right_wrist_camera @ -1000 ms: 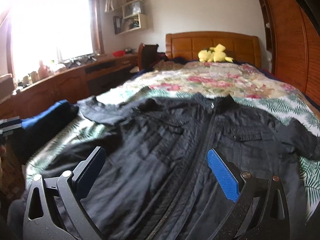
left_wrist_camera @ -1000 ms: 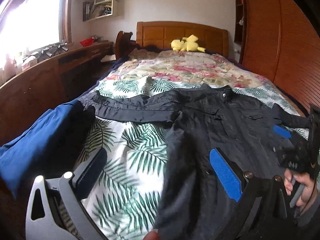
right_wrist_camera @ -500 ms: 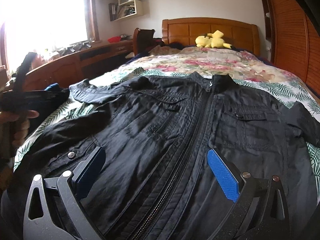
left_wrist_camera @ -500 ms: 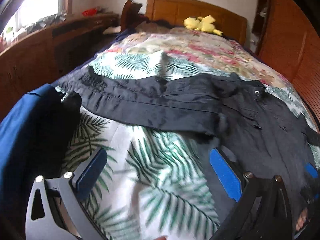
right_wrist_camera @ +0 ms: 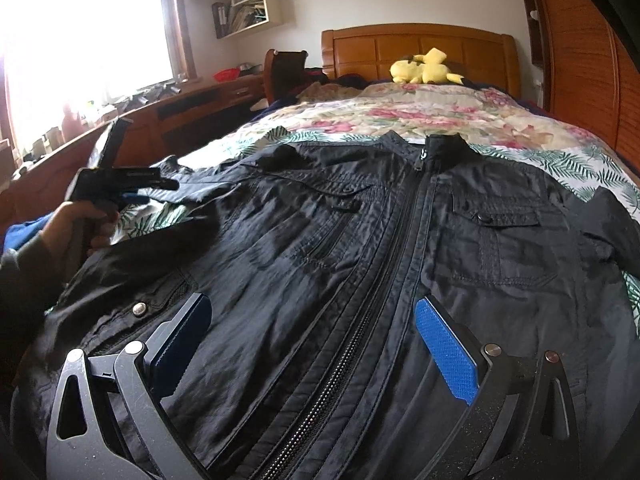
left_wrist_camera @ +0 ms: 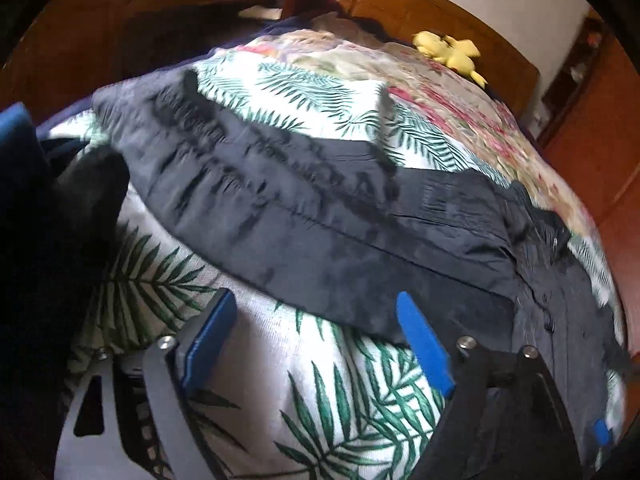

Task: Fold large clothes

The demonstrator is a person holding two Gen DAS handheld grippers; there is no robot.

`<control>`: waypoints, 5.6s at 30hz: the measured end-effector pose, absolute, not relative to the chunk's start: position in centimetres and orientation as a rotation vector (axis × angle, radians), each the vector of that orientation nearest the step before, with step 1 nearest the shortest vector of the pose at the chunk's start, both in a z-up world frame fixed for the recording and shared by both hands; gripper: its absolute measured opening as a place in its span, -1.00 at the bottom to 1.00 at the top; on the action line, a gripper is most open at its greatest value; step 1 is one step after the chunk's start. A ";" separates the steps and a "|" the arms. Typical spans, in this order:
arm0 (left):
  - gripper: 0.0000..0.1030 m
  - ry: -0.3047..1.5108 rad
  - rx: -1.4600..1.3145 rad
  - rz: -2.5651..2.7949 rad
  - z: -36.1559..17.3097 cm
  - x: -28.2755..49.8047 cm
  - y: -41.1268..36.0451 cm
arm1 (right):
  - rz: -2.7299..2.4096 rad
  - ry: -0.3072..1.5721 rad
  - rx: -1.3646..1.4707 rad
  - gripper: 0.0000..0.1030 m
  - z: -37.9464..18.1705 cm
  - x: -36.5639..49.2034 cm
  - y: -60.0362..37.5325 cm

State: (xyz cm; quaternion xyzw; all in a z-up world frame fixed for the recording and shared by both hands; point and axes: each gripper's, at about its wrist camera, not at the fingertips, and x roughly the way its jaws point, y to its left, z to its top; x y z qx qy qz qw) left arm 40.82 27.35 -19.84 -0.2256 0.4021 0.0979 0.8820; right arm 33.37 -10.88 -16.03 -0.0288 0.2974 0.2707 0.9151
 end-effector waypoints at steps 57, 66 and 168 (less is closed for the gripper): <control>-0.47 0.761 -0.043 0.044 -8.0 34.5 17.0 | 0.478 0.554 -0.124 1.00 -14.6 32.8 -13.4; -0.41 0.849 -0.099 0.175 -15.5 38.4 23.7 | 0.467 0.563 -0.150 1.00 -15.5 33.0 -12.9; -0.90 0.634 -0.010 0.063 -8.0 8.9 9.5 | 0.978 0.709 -0.303 0.30 -17.0 20.5 -1.7</control>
